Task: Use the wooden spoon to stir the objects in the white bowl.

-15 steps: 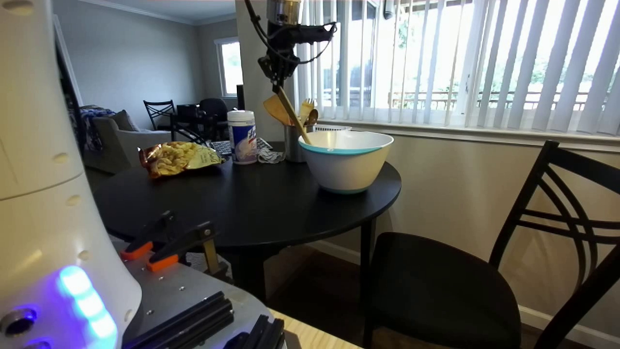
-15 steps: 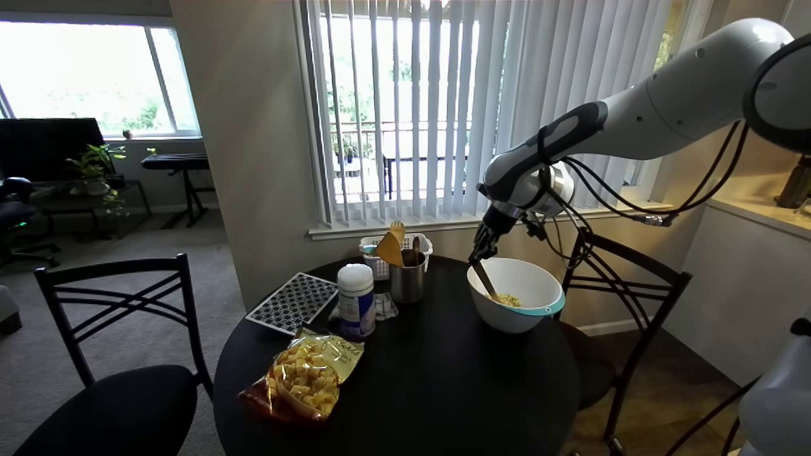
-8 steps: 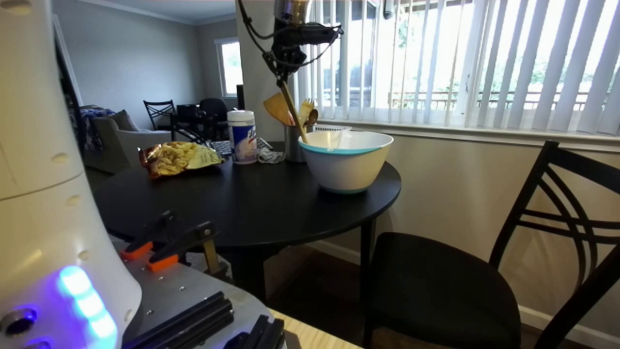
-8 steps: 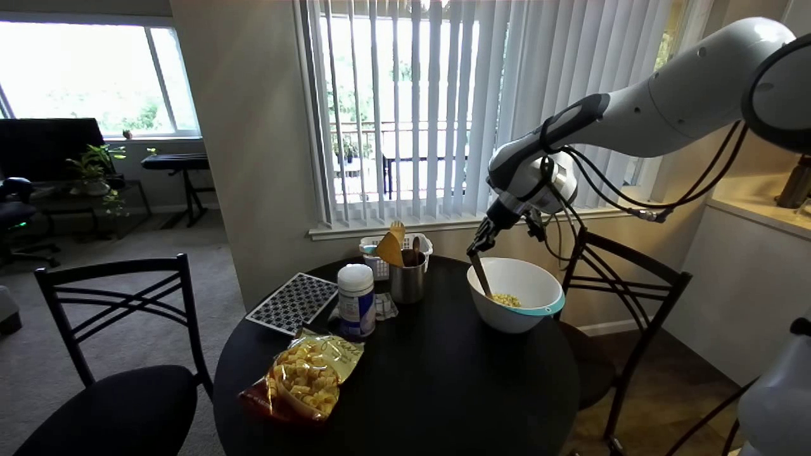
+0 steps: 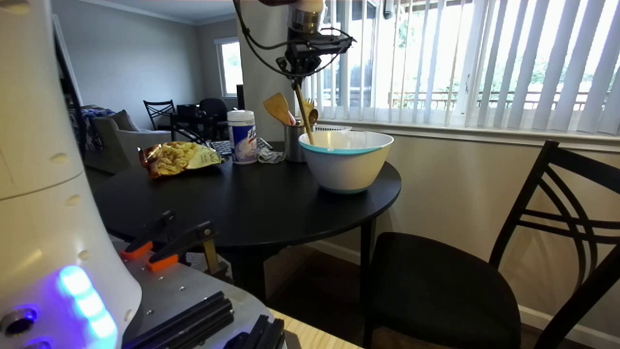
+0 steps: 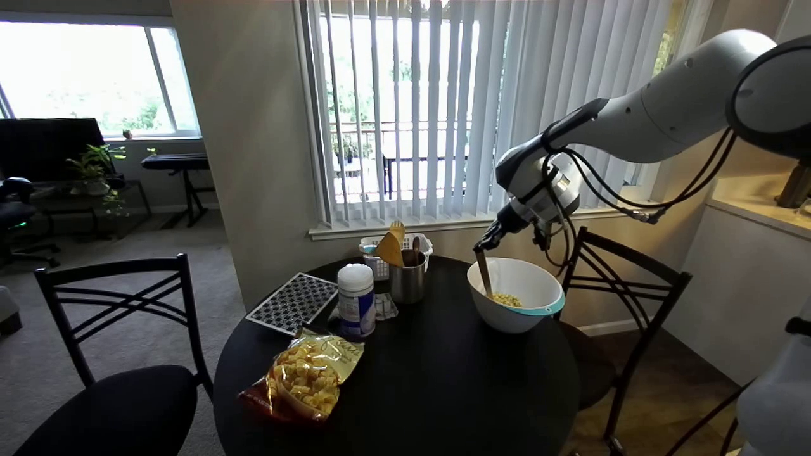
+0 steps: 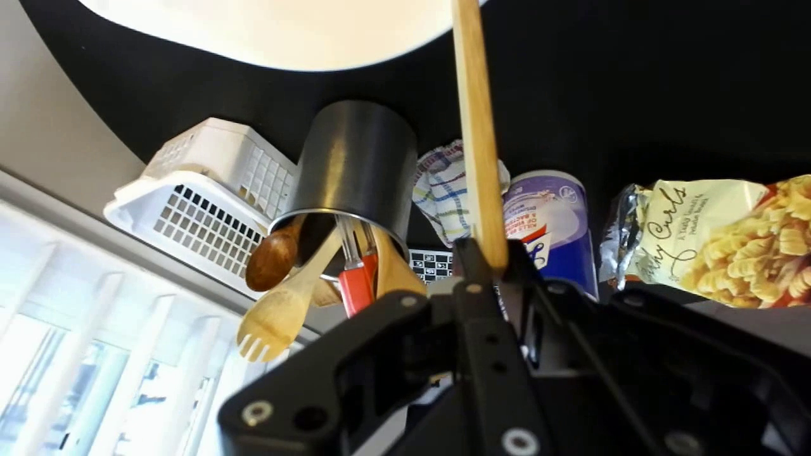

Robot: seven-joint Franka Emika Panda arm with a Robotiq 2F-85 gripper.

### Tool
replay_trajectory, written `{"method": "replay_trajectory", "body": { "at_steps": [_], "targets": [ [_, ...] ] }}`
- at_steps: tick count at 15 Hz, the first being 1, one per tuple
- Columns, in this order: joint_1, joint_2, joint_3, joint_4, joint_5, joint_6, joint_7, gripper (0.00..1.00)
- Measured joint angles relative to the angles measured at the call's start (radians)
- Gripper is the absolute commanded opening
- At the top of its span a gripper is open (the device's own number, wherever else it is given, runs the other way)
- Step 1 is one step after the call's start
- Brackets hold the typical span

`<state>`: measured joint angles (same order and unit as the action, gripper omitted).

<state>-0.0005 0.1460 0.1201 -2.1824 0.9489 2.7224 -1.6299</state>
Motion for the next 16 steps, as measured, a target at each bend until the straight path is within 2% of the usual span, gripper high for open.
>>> {"method": "replay_trajectory", "body": {
  "at_steps": [3, 8, 16],
  "targets": [
    [0.0, 0.014, 0.002, 0.001, 0.1, 0.051, -0.054, 0.05],
    [0.004, 0.019, 0.005, 0.001, 0.228, 0.136, -0.06, 0.05],
    [0.031, 0.08, 0.031, 0.03, 0.421, 0.405, -0.041, 0.05]
  ]
}}
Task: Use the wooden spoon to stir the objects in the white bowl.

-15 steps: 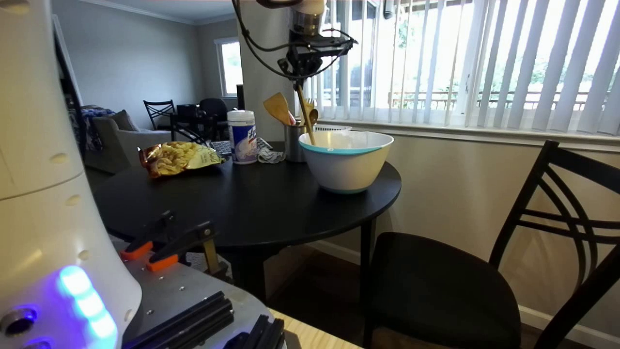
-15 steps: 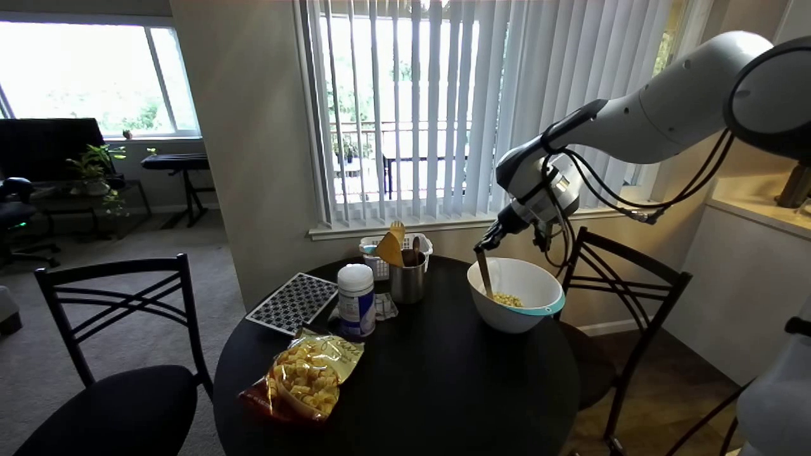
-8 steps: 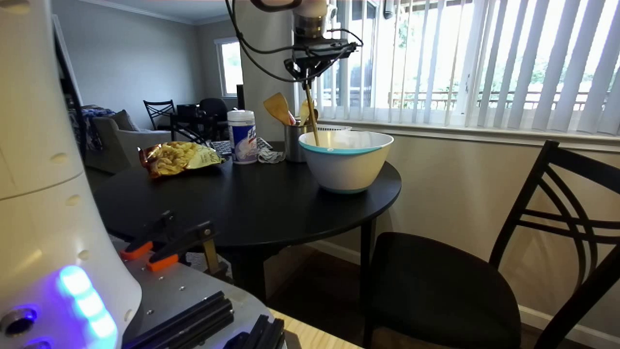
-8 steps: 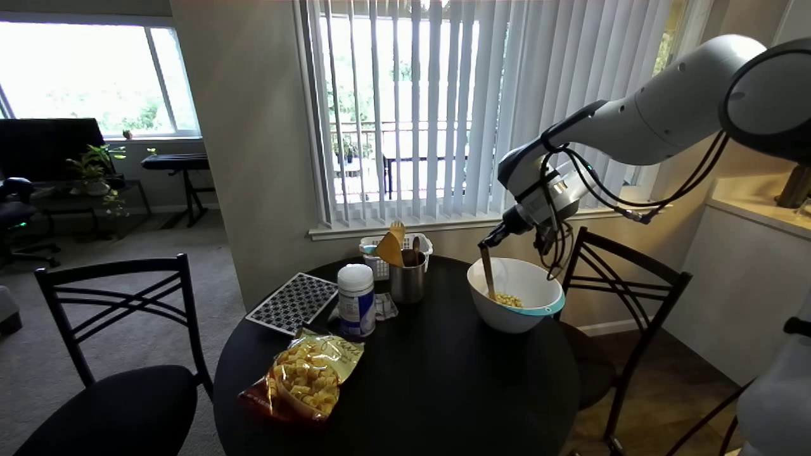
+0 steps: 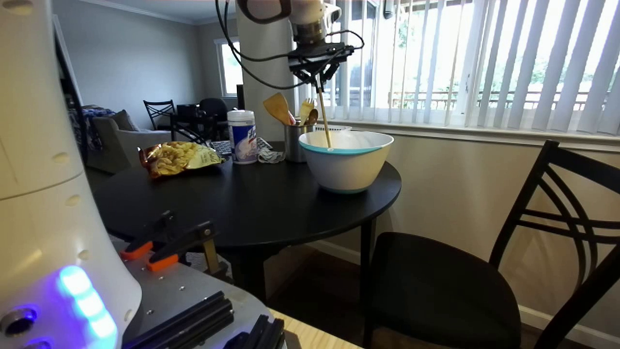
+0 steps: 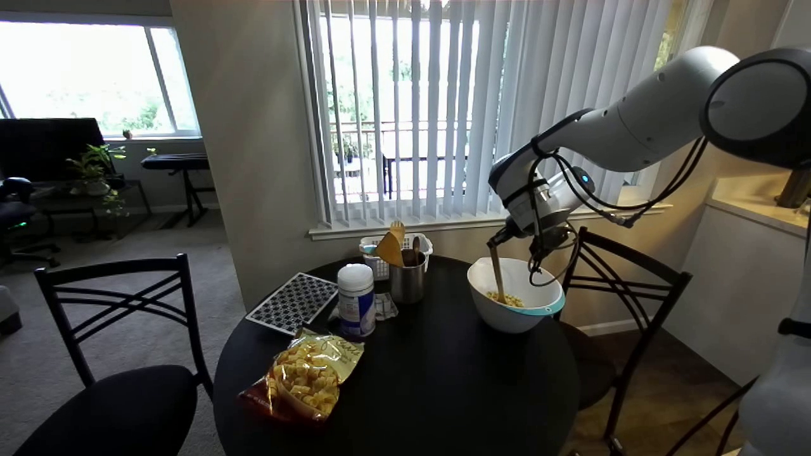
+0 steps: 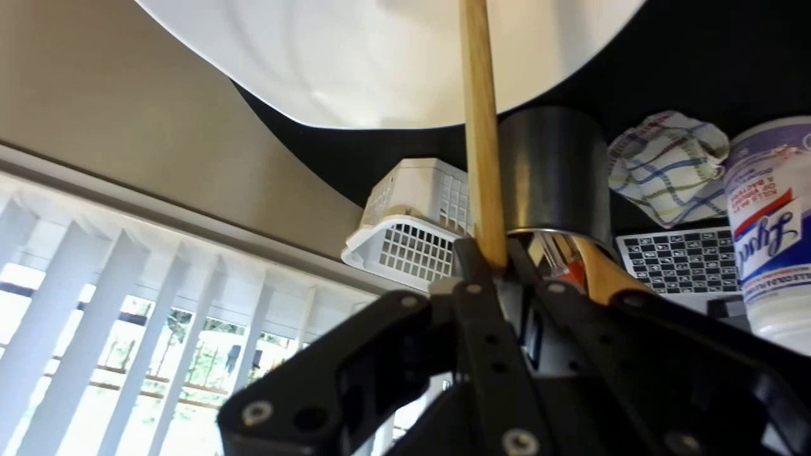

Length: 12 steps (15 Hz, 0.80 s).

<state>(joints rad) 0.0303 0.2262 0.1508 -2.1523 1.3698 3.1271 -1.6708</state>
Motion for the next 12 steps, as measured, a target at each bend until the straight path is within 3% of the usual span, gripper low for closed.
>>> {"method": "replay_trajectory", "body": {
  "at_steps": [4, 12],
  "targets": [
    [0.003, 0.041, 0.013, 0.045, 0.059, 0.063, 0.001, 0.05],
    [0.0, 0.076, 0.018, 0.11, 0.159, 0.07, 0.001, 0.05]
  ]
}}
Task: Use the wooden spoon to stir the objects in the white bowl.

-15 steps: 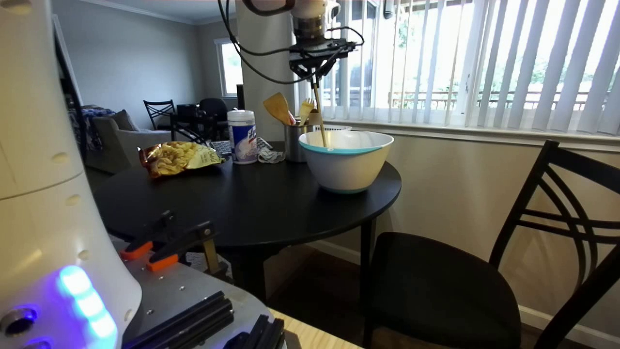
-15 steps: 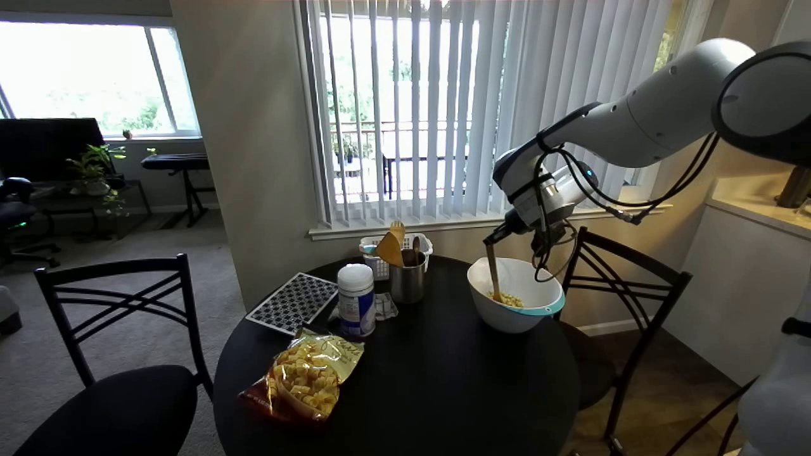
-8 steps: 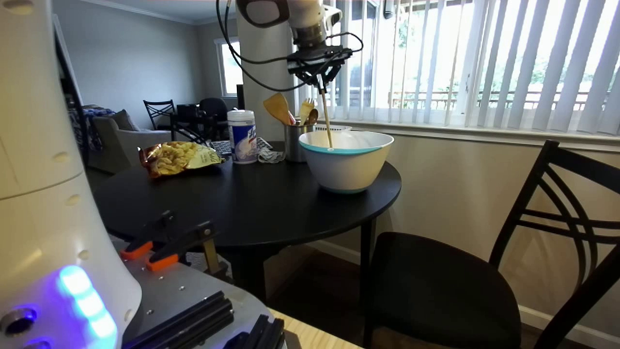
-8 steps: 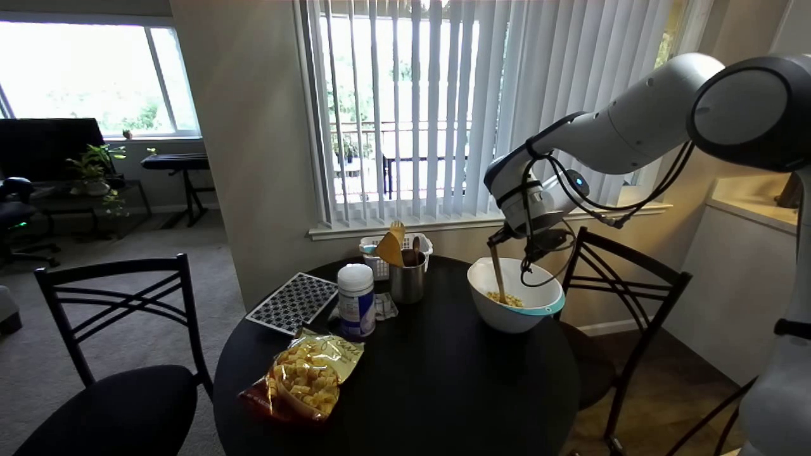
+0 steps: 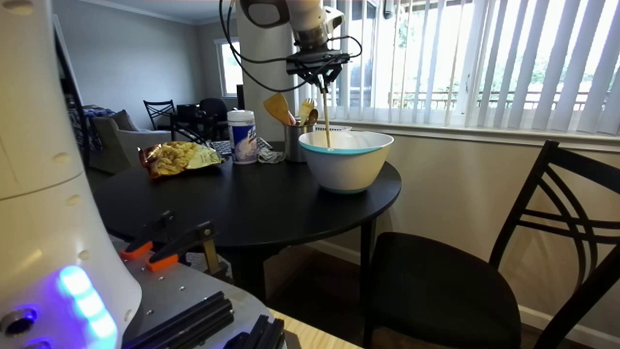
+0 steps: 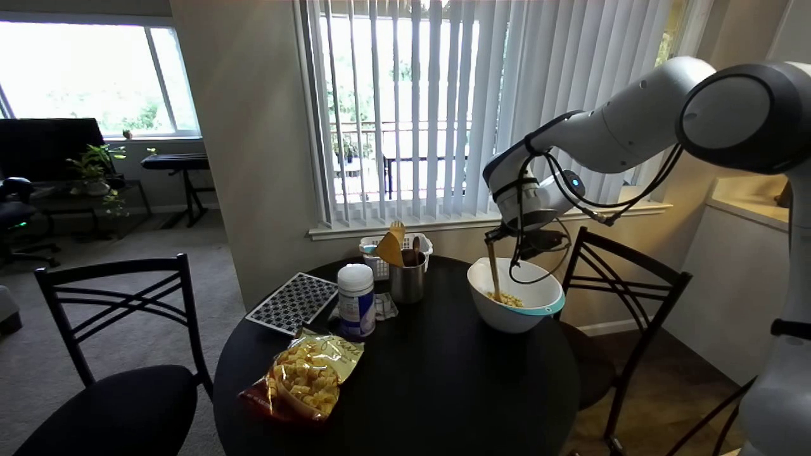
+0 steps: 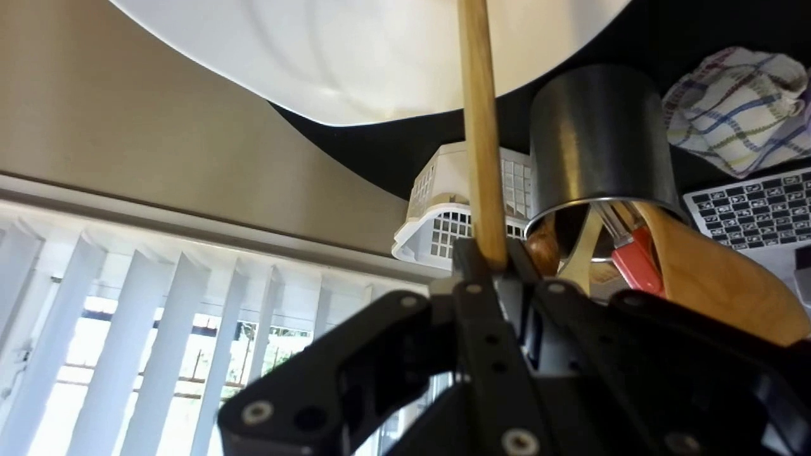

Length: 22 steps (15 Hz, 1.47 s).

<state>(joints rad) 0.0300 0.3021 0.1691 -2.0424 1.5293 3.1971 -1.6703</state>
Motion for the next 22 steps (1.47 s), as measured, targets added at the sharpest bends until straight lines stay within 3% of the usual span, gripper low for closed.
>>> {"method": "replay_trajectory", "body": {
  "at_steps": [5, 11, 14, 22],
  "targets": [
    [0.0, 0.001, -0.002, 0.054, 0.092, 0.023, -0.014, 0.04],
    [0.01, 0.034, -0.017, 0.117, 0.135, 0.153, -0.015, 0.04],
    [0.052, 0.074, -0.066, 0.114, -0.056, 0.2, 0.184, 0.04],
    [0.085, 0.148, -0.089, 0.115, -0.095, 0.259, 0.211, 0.04]
  ]
}}
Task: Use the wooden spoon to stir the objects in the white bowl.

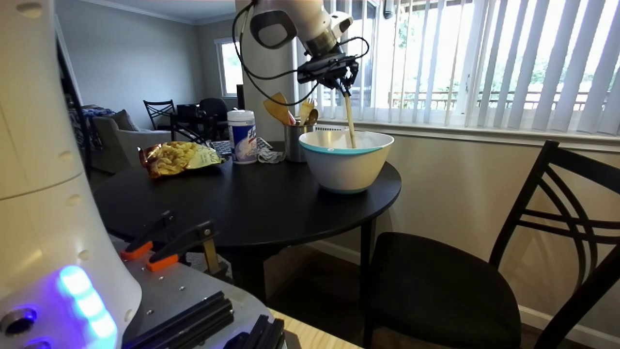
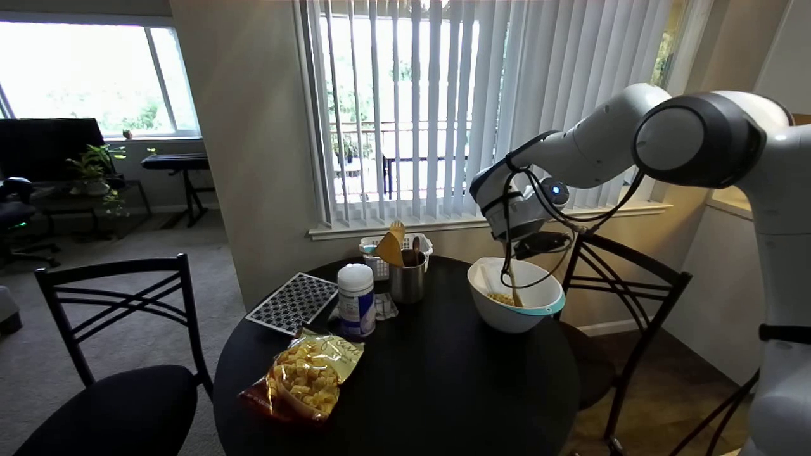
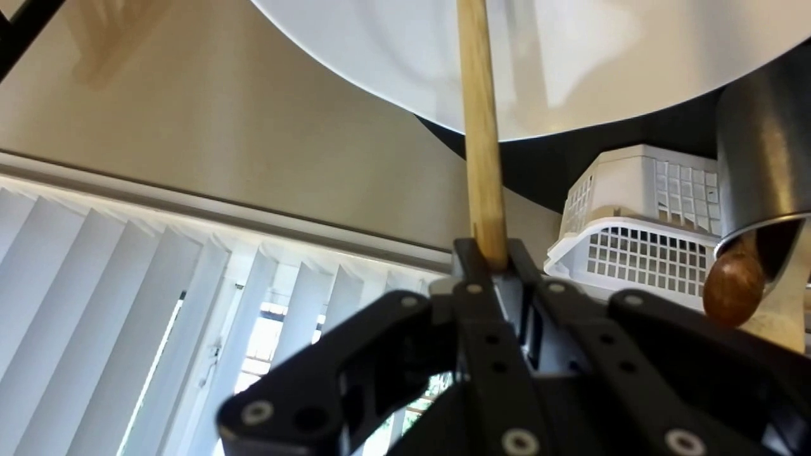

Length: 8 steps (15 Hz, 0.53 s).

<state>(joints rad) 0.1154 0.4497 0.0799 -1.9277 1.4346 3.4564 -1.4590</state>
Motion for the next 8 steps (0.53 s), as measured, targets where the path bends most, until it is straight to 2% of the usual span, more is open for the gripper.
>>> {"method": "replay_trajectory", "body": {
  "at_steps": [6, 8],
  "targets": [
    [-0.006, -0.006, 0.026, -0.009, -0.047, -0.064, -0.003, 0.05],
    [-0.007, -0.025, 0.036, -0.023, -0.127, -0.115, 0.042, 0.05]
  ]
}}
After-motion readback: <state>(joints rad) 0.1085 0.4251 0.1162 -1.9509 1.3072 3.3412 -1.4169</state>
